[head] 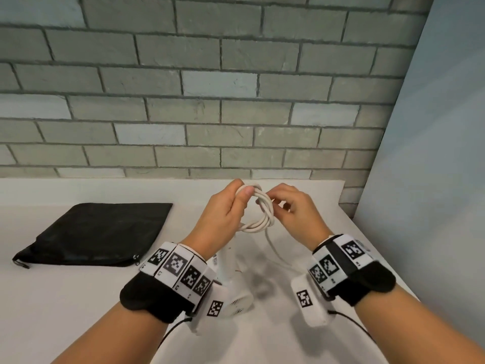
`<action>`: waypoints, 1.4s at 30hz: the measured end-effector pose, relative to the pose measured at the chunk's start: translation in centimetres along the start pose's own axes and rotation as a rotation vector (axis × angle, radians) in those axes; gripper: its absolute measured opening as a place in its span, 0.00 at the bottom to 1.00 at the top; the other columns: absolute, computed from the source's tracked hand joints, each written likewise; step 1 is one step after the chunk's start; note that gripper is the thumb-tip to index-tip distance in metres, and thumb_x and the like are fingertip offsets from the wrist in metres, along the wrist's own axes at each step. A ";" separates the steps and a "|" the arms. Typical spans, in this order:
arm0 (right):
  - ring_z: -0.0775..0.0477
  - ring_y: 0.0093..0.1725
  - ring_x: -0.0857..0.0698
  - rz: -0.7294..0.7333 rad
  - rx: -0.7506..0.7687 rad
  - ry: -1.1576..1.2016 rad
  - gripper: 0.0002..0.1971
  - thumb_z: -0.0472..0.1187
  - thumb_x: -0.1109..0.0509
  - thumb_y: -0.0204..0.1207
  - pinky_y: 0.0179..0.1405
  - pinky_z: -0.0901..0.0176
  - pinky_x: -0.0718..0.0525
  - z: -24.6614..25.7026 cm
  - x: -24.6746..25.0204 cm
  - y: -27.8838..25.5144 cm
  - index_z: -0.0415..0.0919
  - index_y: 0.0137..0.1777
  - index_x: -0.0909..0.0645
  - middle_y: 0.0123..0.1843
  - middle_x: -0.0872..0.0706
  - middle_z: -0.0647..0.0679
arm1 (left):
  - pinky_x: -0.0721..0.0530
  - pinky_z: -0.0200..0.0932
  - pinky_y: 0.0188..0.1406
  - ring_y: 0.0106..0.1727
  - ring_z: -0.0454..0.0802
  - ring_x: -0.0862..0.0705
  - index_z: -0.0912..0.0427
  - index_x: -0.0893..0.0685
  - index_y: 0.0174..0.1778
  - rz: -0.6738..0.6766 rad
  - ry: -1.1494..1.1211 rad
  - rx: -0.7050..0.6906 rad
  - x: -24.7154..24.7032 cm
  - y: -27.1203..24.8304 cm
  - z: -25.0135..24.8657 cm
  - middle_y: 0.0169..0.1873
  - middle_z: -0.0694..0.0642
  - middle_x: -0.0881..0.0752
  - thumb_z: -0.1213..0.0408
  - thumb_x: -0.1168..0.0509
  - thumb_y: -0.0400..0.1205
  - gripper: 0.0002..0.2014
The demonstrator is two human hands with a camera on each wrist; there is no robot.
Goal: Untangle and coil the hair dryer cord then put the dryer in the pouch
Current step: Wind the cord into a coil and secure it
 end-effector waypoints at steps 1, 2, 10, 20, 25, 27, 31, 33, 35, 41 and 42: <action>0.51 0.38 0.18 0.005 -0.031 0.061 0.05 0.30 0.30 0.72 0.38 0.63 0.22 0.0 -0.6 0.0 0.36 0.44 0.14 0.37 0.16 0.49 | 0.30 0.41 0.27 0.24 0.42 0.31 0.36 0.27 0.32 -0.020 0.041 -0.017 0.0 0.0 0.0 0.24 0.45 0.29 0.49 0.48 0.83 0.13; 0.53 0.35 0.19 0.023 -0.076 0.148 0.06 0.27 0.32 0.72 0.36 0.64 0.22 0.0 -1.1 -0.1 0.33 0.44 0.14 0.36 0.16 0.47 | 0.30 0.38 0.26 0.24 0.43 0.30 0.37 0.28 0.32 -0.035 0.094 -0.037 0.2 0.1 0.1 0.23 0.46 0.28 0.50 0.49 0.83 0.13; 0.46 0.48 0.16 0.223 -0.279 0.733 0.17 0.33 0.38 0.78 0.50 0.54 0.15 1.5 -1.9 -1.0 0.37 0.66 0.25 0.48 0.16 0.39 | 0.29 0.29 0.25 0.27 0.37 0.23 0.59 0.29 0.39 -0.080 0.242 -0.068 0.3 0.3 0.6 0.23 0.46 0.26 0.56 0.46 0.84 0.12; 0.47 0.44 0.18 0.217 -0.332 0.845 0.18 0.27 0.34 0.72 0.52 0.53 0.15 2.1 -2.1 -1.1 0.31 0.62 0.26 0.43 0.19 0.41 | 0.29 0.27 0.26 0.29 0.33 0.23 0.56 0.30 0.40 -0.055 0.255 -0.112 -0.7 0.6 0.1 0.24 0.43 0.27 0.57 0.46 0.84 0.09; 0.43 0.49 0.17 0.069 -0.307 0.603 0.18 0.21 0.39 0.74 0.47 0.48 0.11 2.2 -1.7 -1.2 0.35 0.61 0.25 0.53 0.21 0.36 | 0.28 0.27 0.28 0.29 0.31 0.23 0.58 0.31 0.39 -0.082 0.273 -0.119 -0.4 0.5 0.2 0.24 0.43 0.27 0.57 0.46 0.84 0.10; 0.39 0.51 0.17 0.010 -0.288 0.476 0.15 0.22 0.39 0.74 0.42 0.48 0.10 2.0 -1.4 -1.2 0.35 0.58 0.25 0.55 0.22 0.36 | 0.29 0.25 0.27 0.29 0.33 0.22 0.57 0.31 0.40 -0.084 0.294 -0.130 -0.4 0.5 0.2 0.25 0.42 0.27 0.57 0.46 0.84 0.10; 0.46 0.36 0.16 0.023 -0.409 0.334 0.05 0.28 0.34 0.72 0.31 0.51 0.12 1.2 -0.8 -1.5 0.36 0.43 0.26 0.40 0.21 0.41 | 0.28 0.27 0.25 0.24 0.41 0.27 0.60 0.31 0.40 -0.148 0.284 -0.088 -0.1 0.8 0.4 0.23 0.46 0.27 0.57 0.46 0.84 0.11; 0.47 0.36 0.15 0.044 -0.425 0.439 0.07 0.27 0.37 0.74 0.37 0.55 0.13 1.4 -0.9 -1.8 0.35 0.36 0.23 0.36 0.17 0.42 | 0.28 0.27 0.24 0.23 0.41 0.28 0.59 0.31 0.39 -0.185 0.271 -0.065 0.0 0.9 0.6 0.23 0.47 0.28 0.57 0.46 0.84 0.11; 0.49 0.43 0.15 0.020 -0.400 0.645 0.10 0.26 0.39 0.75 0.50 0.57 0.17 1.5 -1.1 -2.3 0.36 0.36 0.21 0.38 0.14 0.47 | 0.28 0.27 0.24 0.22 0.40 0.27 0.58 0.31 0.39 -0.241 0.243 -0.038 0.2 1.0 0.7 0.22 0.47 0.28 0.57 0.46 0.84 0.11; 0.48 0.36 0.18 0.008 -0.353 1.208 0.08 0.30 0.44 0.73 0.55 0.54 0.18 1.4 -1.1 -3.5 0.36 0.34 0.27 0.30 0.19 0.47 | 0.27 0.29 0.24 0.24 0.42 0.28 0.59 0.31 0.40 -0.266 0.209 -0.013 0.0 1.1 0.8 0.23 0.49 0.27 0.56 0.47 0.85 0.12; 0.49 0.31 0.22 0.001 -0.378 1.240 0.08 0.32 0.44 0.73 0.50 0.55 0.16 1.4 -1.0 -3.6 0.37 0.34 0.29 0.27 0.24 0.48 | 0.27 0.29 0.23 0.24 0.43 0.28 0.59 0.31 0.40 -0.268 0.208 -0.012 0.0 1.1 0.8 0.23 0.49 0.27 0.56 0.48 0.85 0.12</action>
Point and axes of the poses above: each hand's wrist, its own y-axis towards the middle knuckle, its own x-axis out of the back of the hand, z = x × y, the point moved 4 cm from there along y, towards the middle knuckle
